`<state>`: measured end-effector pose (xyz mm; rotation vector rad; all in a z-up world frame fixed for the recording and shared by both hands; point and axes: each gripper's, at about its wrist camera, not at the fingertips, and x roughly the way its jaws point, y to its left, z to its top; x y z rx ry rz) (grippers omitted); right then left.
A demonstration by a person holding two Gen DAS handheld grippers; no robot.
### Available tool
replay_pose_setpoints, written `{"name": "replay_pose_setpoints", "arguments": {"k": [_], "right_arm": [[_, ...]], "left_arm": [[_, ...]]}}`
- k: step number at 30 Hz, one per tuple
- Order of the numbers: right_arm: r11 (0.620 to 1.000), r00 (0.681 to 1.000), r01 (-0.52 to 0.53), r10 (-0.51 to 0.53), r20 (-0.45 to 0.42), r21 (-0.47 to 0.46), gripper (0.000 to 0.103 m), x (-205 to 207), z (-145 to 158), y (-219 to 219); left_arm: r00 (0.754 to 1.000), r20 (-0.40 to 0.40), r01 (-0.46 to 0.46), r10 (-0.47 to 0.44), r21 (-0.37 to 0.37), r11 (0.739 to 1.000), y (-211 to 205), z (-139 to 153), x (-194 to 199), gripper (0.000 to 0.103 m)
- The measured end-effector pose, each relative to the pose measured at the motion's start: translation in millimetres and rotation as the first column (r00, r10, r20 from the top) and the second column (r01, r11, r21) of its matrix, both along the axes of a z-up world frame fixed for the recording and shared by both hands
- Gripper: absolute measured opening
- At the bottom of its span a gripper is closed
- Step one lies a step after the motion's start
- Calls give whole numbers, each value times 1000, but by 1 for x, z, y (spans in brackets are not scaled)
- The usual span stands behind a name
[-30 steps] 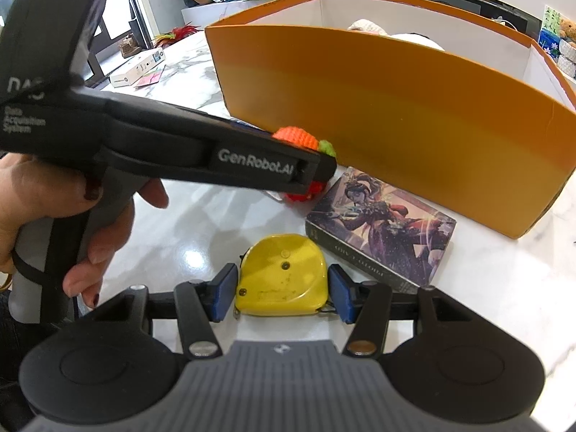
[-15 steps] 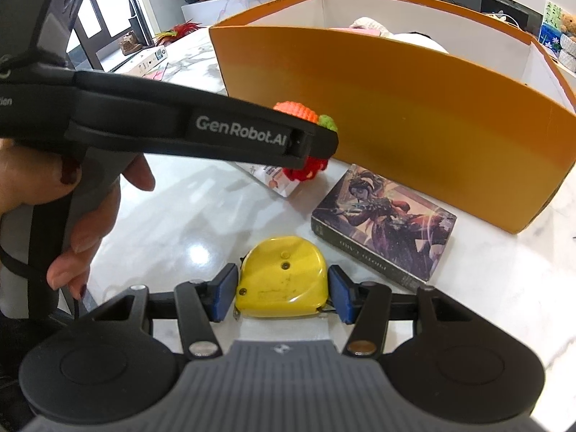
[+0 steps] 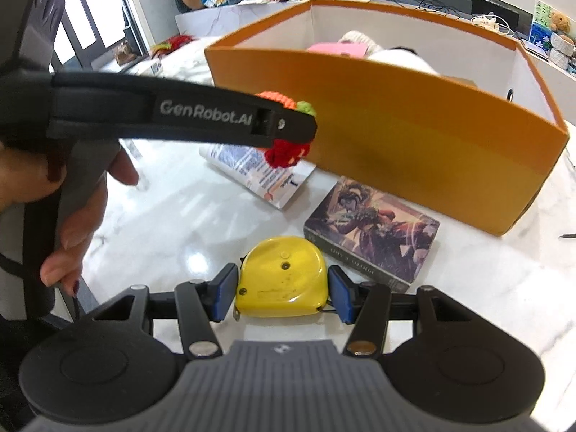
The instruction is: Organize objects
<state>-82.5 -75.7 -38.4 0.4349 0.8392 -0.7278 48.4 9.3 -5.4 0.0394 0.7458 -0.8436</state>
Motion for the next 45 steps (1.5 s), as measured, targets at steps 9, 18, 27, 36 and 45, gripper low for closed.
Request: {"name": "replay_pose_setpoints", "arguments": {"k": [9, 18, 27, 36, 45], "right_arm": [[999, 996, 33, -33, 77, -8, 56, -13, 34, -3], [988, 977, 108, -86, 194, -108, 56, -29, 91, -7], [959, 929, 244, -189, 317, -145, 56, -39, 128, -36], [928, 875, 353, -283, 392, -118, 56, -44, 130, -94], [916, 888, 396, -362, 285, -71, 56, -34, 75, -147]], "left_arm": [[999, 47, -13, 16, -55, 998, 8, 27, -2, 55], [996, 79, -35, 44, -110, 993, 15, 53, 5, 55], [993, 81, -77, 90, -149, 986, 9, 72, 27, 55], [994, 92, -49, 59, -109, 993, -40, 79, 80, 55], [996, 73, 48, -52, 56, 997, -118, 45, 117, 55]]}}
